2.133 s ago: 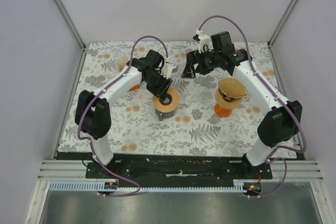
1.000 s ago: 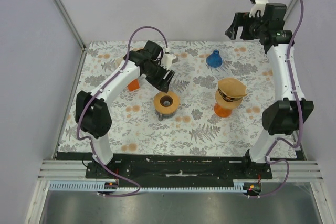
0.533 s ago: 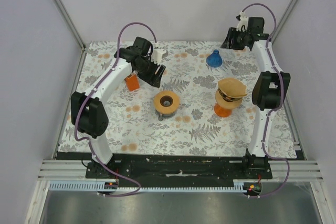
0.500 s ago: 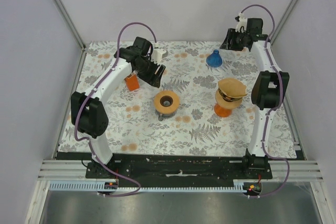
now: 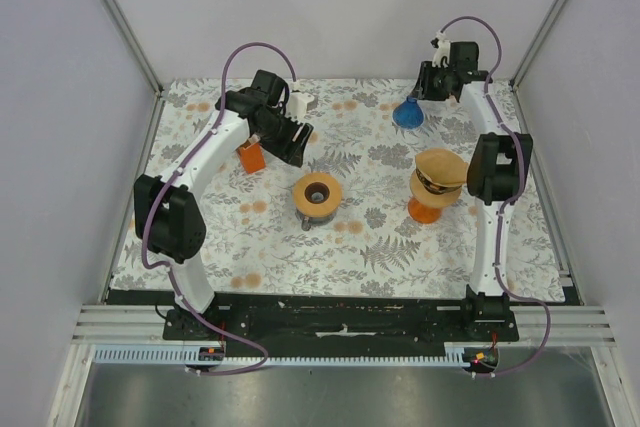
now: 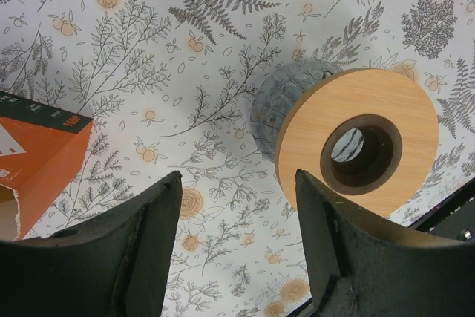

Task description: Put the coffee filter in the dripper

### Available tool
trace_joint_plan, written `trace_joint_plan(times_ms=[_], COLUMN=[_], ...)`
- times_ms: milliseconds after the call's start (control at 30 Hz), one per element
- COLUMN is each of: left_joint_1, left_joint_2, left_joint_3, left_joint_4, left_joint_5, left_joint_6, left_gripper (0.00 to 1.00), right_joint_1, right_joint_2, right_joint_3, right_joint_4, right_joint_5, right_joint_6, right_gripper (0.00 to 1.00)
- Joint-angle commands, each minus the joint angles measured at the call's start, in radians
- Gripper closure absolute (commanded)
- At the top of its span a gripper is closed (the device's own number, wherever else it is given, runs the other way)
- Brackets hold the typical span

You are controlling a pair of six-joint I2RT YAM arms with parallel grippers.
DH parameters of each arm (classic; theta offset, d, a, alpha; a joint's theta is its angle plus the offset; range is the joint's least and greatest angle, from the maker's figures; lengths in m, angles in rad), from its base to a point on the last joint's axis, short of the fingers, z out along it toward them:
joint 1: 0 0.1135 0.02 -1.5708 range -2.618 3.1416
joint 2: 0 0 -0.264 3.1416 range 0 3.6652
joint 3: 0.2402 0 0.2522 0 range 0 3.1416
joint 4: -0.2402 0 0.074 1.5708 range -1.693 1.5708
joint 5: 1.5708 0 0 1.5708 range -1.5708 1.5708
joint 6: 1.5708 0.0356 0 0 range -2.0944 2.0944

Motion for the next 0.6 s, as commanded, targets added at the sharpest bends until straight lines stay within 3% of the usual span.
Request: trace_joint_plan(times_ms=[0,367,567], left_joint_1=[0.005,0.011,0.017], left_joint_2=[-0.007,-0.001,-0.001], left_joint_3=[0.026,0.039,0.046], left_joint_4=[-0.008,-0.013,-0.022], left_joint_5=[0.002,0.000,0.000], left_joint_6=[0.032,0.034,0.037], left_gripper=[0.32,0.32,0.32], right_joint_1=[0.007,0.069,0.085], right_joint_2=[0.025,0.066,0.087], right_joint_3=[0.068,0.163,0.202], right_joint_4=[0.015,-0.080,-0.105], right_joint_5=[0.100,0.183,0.247], right_joint_6=[0.009,-0.046,-0.051], right_gripper=[0.56,0.62,0.59])
